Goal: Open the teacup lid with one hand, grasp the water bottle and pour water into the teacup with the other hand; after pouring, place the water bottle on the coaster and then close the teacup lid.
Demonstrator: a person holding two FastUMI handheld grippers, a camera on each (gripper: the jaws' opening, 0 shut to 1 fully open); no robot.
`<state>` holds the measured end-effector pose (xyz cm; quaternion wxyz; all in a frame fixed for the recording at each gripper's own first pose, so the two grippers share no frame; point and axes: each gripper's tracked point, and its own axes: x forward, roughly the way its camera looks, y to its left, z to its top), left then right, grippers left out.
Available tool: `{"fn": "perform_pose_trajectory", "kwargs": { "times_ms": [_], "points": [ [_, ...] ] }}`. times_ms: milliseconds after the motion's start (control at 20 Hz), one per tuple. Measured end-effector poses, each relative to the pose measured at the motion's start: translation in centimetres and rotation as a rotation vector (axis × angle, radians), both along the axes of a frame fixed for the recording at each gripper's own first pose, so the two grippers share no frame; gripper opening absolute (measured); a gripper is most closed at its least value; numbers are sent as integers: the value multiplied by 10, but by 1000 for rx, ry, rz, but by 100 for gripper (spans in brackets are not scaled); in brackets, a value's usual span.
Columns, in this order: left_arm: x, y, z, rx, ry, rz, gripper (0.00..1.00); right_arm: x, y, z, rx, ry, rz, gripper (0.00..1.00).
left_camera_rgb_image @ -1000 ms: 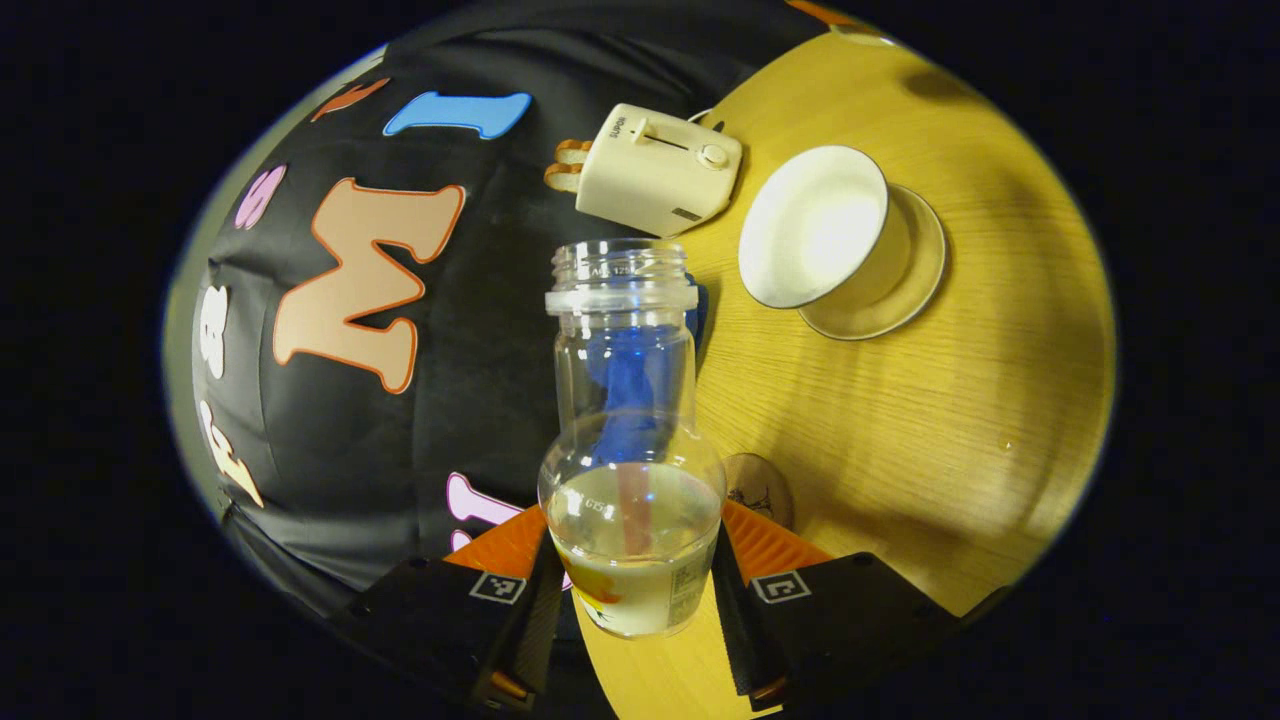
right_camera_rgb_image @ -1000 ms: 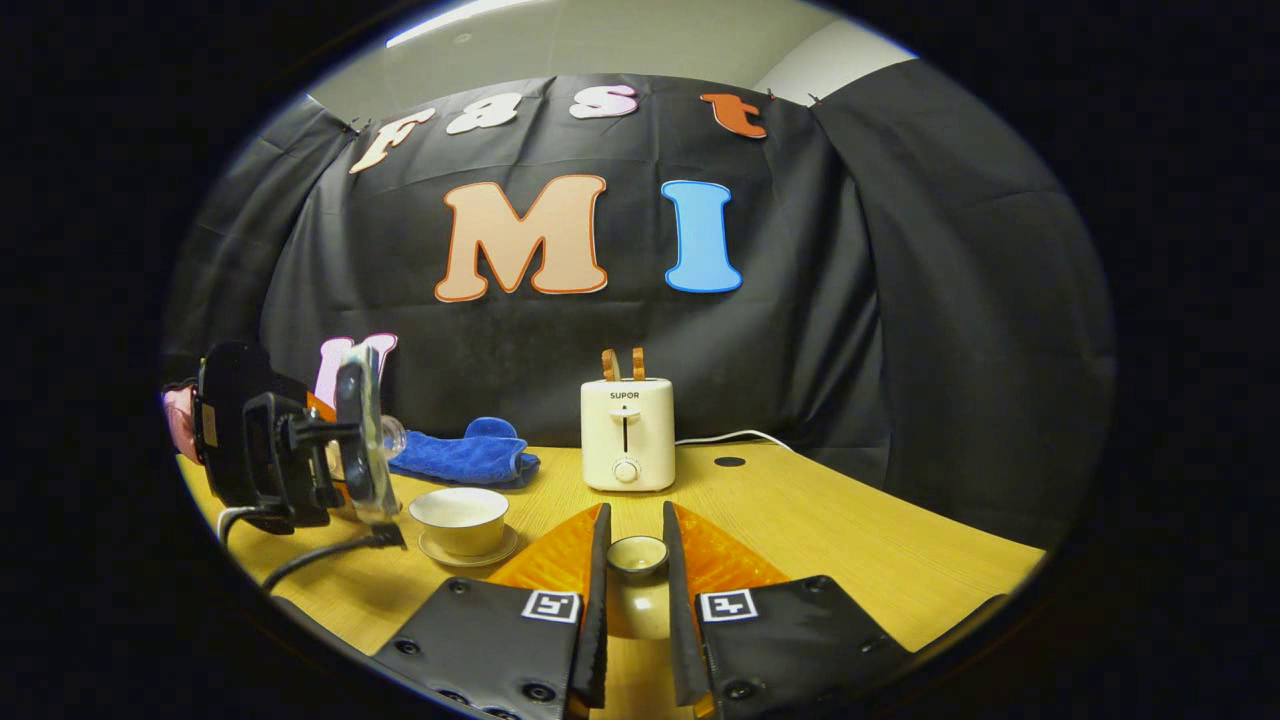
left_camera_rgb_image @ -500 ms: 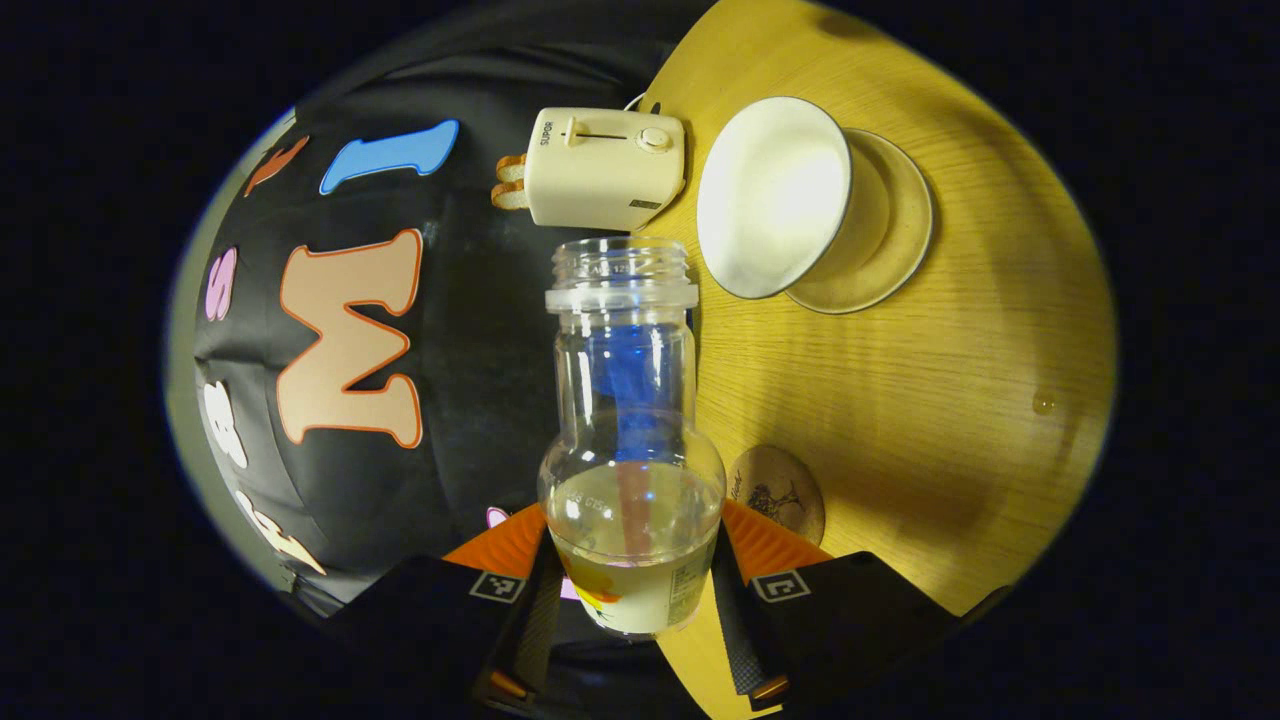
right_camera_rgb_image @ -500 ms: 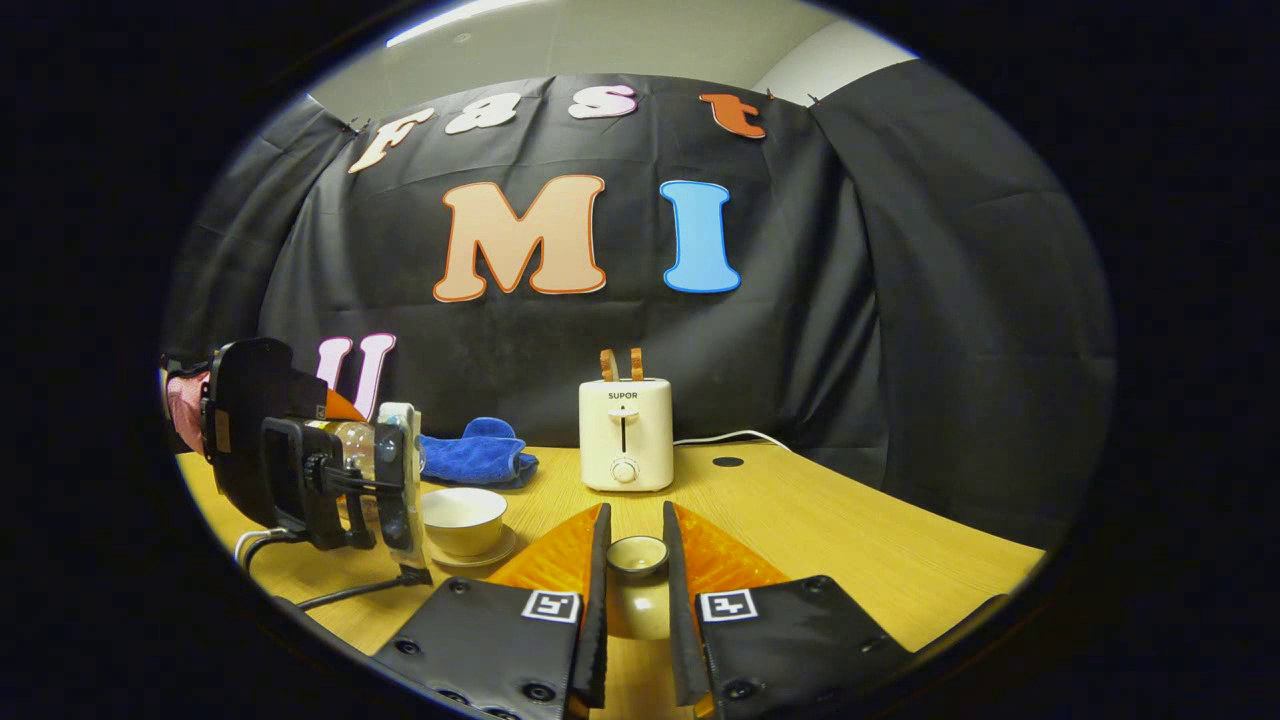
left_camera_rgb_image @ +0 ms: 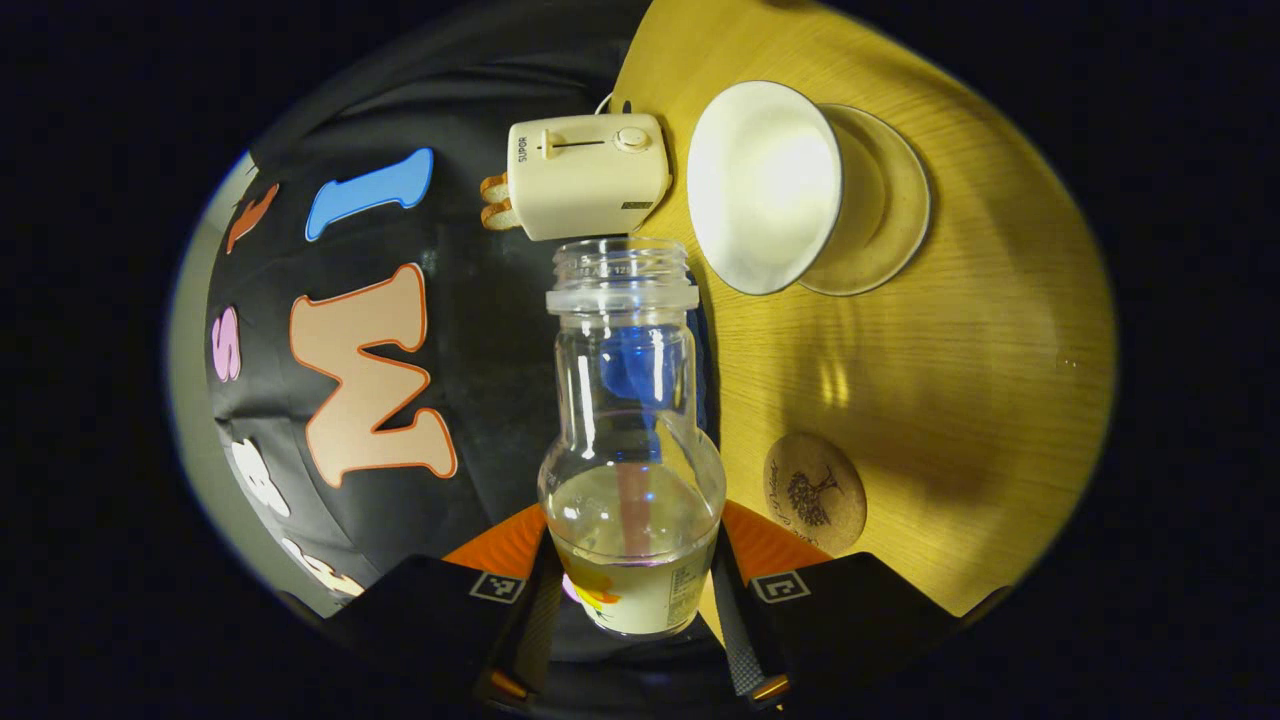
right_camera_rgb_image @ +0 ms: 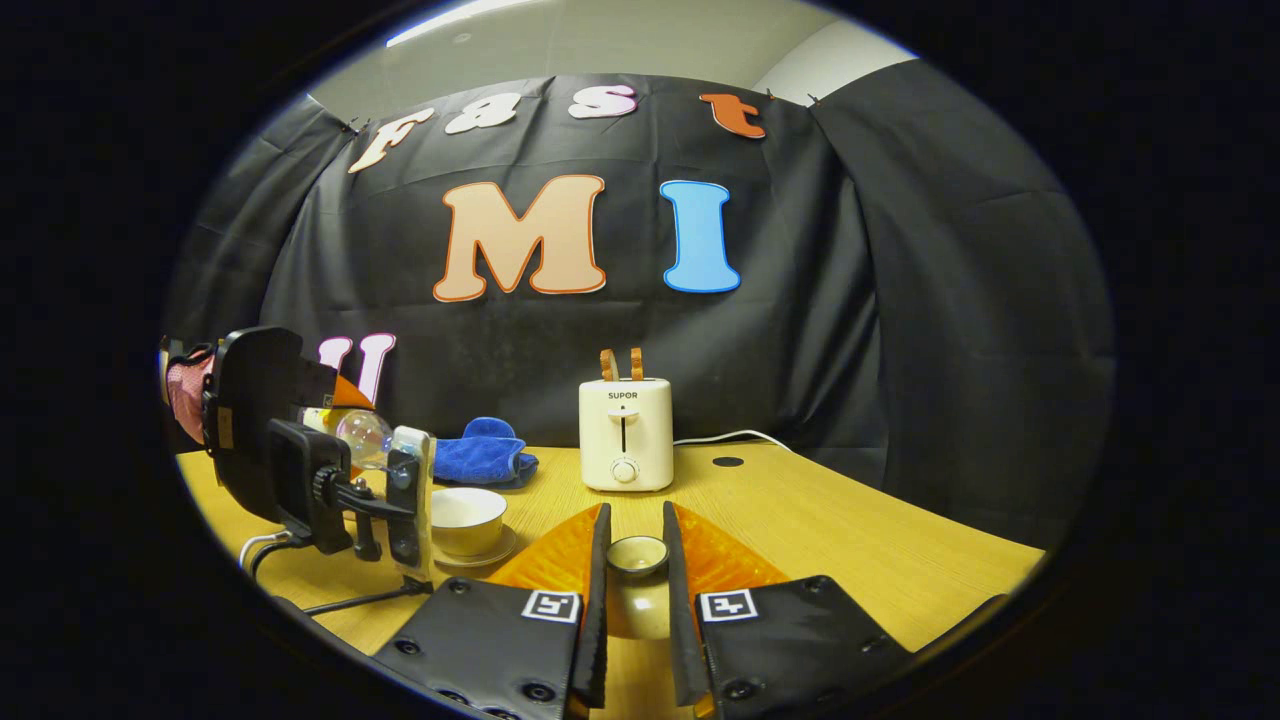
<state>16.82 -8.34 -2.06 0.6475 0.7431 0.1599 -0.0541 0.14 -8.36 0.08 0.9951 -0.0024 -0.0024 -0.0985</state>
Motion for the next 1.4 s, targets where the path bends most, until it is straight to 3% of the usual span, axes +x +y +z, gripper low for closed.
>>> {"fn": "perform_pose_trajectory", "kwargs": {
  "times_ms": [1400],
  "points": [
    [6,-6,53,381,-5,-101,66,0,-2,0,-1,1,-6,29]
  ]
}}
